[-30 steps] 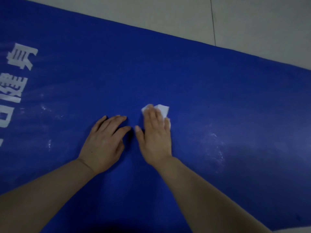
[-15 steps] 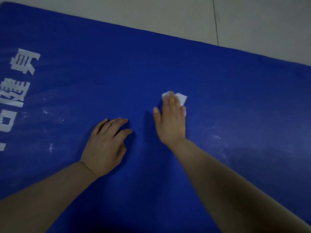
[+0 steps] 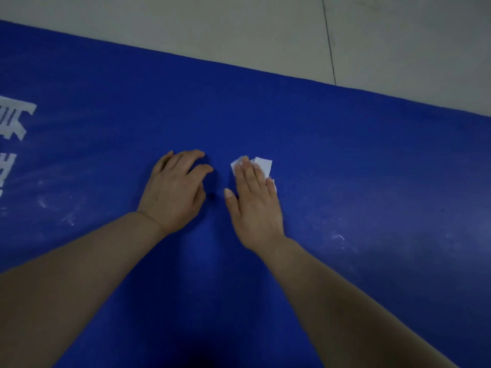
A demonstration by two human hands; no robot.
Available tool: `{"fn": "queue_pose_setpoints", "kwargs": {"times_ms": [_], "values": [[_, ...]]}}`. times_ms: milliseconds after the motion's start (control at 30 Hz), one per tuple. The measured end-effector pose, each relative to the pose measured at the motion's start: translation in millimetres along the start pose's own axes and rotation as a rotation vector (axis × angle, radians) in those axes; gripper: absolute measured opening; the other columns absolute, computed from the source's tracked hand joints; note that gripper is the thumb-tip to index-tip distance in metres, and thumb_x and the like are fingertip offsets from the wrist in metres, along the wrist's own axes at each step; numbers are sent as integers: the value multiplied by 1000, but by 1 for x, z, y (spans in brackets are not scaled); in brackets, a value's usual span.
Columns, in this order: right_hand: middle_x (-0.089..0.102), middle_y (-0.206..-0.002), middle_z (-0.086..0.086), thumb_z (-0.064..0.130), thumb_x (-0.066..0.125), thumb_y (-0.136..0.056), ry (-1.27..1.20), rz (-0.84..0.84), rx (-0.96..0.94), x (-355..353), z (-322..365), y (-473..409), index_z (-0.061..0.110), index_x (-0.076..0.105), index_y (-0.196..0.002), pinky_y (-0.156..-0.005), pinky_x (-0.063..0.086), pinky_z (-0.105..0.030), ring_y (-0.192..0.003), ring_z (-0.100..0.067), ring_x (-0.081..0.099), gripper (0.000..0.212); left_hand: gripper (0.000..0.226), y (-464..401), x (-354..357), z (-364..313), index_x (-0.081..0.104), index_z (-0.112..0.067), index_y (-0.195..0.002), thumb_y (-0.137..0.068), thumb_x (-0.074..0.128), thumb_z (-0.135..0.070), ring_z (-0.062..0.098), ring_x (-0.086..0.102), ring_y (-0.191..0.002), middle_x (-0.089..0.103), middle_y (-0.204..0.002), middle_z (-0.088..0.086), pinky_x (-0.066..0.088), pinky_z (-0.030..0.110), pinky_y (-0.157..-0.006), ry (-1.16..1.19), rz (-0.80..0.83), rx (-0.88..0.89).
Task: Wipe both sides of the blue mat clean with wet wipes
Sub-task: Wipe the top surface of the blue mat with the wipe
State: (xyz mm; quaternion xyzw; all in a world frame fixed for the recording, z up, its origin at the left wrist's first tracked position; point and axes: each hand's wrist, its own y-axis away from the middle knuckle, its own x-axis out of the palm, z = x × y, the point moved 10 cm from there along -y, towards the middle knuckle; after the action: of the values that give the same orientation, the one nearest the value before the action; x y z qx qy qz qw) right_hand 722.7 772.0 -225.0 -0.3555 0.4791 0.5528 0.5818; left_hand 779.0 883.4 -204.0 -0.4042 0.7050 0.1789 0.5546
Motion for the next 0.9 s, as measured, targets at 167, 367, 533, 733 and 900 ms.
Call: {"fn": "queue_pose_setpoints", "kwargs": {"times_ms": [167,367,533,733,900], "values": [[14,-159,-8,36,26,-103,-45,-174,579,-39,-137,3,8,21,-150,-116,15,-48,-145,-23,13,55,31,3,1,4,67,-4,-108,-84,48,-9,32,56,-109,58,-125,15,34,52,-105,42,5,-20],[20,-157,-4,50,10,-94,-7,-104,155,-17,-25,-33,12,25,-149,-116,12,-45,-144,-20,16,68,42,7,-2,9,70,-7,-104,-83,35,-15,26,55,-112,62,-123,11,33,46,-106,68,-16,-61],[24,-156,1,48,13,-95,-15,-109,73,-27,-48,-35,18,29,-148,-117,13,-37,-143,-15,19,63,41,7,-9,22,69,-8,-101,-80,35,-19,24,49,-108,59,-116,11,30,56,-108,49,-77,-197],[6,-160,-4,43,17,-100,34,-114,544,-35,-97,-64,11,10,-152,-118,7,-47,-147,-20,3,62,40,4,-3,23,66,-9,-104,-81,34,-20,27,52,-108,54,-118,11,30,56,-108,44,-38,-191],[10,-160,3,50,3,-92,10,1,70,-10,-12,-70,17,18,-152,-120,5,-41,-147,-15,6,70,38,3,-5,23,65,-10,-105,-81,36,-20,26,51,-109,53,-119,10,30,53,-108,48,-34,-177]]}}
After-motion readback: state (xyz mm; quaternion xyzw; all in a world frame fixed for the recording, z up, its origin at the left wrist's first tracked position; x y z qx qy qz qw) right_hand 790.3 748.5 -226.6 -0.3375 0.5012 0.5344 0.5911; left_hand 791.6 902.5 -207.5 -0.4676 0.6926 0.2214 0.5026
